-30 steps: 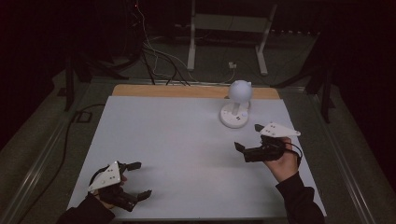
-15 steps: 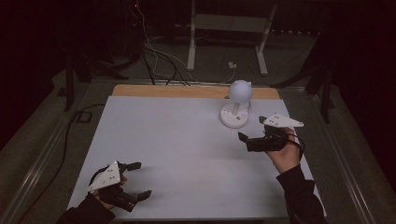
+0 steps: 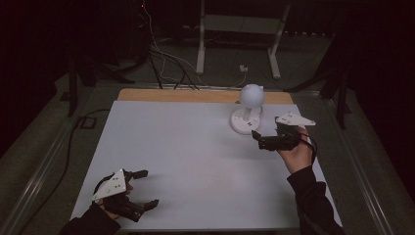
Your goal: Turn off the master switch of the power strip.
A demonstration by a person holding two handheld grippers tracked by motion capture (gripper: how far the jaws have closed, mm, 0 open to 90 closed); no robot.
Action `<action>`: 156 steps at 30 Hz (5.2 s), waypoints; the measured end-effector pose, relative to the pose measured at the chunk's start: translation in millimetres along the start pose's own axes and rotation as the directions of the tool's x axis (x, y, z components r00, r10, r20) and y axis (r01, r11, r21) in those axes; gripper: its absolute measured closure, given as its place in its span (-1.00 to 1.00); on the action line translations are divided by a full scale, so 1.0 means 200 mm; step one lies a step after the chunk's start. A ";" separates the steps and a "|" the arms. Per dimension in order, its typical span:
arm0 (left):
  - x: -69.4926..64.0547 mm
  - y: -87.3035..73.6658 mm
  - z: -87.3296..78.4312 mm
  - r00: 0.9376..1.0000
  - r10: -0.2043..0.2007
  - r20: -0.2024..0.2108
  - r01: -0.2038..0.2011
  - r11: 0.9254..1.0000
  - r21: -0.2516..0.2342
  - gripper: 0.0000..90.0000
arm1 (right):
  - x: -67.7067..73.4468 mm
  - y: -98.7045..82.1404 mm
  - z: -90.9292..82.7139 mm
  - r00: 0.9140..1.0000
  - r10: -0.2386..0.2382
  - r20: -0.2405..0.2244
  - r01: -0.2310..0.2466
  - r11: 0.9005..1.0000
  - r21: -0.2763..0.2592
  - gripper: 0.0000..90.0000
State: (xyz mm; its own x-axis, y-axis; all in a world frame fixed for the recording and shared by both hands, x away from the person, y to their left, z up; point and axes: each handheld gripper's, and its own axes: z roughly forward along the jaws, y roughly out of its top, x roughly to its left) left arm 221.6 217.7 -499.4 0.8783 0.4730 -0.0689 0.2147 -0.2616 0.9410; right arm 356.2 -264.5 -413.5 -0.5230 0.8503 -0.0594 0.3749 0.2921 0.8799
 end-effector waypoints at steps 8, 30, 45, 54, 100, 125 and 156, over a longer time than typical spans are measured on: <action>0.00 0.00 0.00 1.000 0.002 0.002 -0.002 1.000 0.001 -0.99 | -0.04 -0.01 0.06 0.999 0.011 0.032 -0.011 1.000 0.013 -1.00; 0.00 0.00 0.00 1.000 -0.001 0.005 0.001 1.000 -0.002 -0.99 | -0.24 -0.06 0.25 0.984 0.060 0.166 -0.072 0.995 0.067 -1.00; 0.00 0.00 0.00 1.000 -0.003 0.009 0.003 1.000 -0.007 -0.99 | -0.33 -0.11 0.37 0.966 0.131 0.224 -0.158 0.981 0.110 -1.00; 0.00 0.00 0.00 1.000 -0.005 0.008 0.005 1.000 -0.005 -0.99 | -0.33 -0.12 0.41 0.949 0.215 0.229 -0.245 0.963 0.112 -0.69; 0.01 0.00 0.00 1.000 -0.012 0.008 0.012 1.000 -0.001 -0.99 | -0.28 -0.14 0.59 0.912 0.307 0.270 -0.339 0.937 0.080 1.00; 0.00 0.00 0.00 1.000 -0.012 0.010 0.012 1.000 0.001 -0.99 | -0.24 -0.20 0.68 0.921 0.286 0.264 -0.316 0.946 0.077 1.00; 0.00 0.00 0.00 1.000 -0.007 0.012 0.007 1.000 0.004 -0.99 | -0.22 -0.24 0.70 0.943 0.185 0.275 -0.208 0.976 0.058 1.00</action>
State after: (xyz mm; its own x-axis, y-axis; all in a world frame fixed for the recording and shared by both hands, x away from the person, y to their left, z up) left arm 221.9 217.4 -500.2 0.8817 0.4651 -0.0796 0.2226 -0.2613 0.9392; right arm 467.5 -254.7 -518.5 -0.2132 0.9767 -0.0232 0.5190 0.1333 0.8443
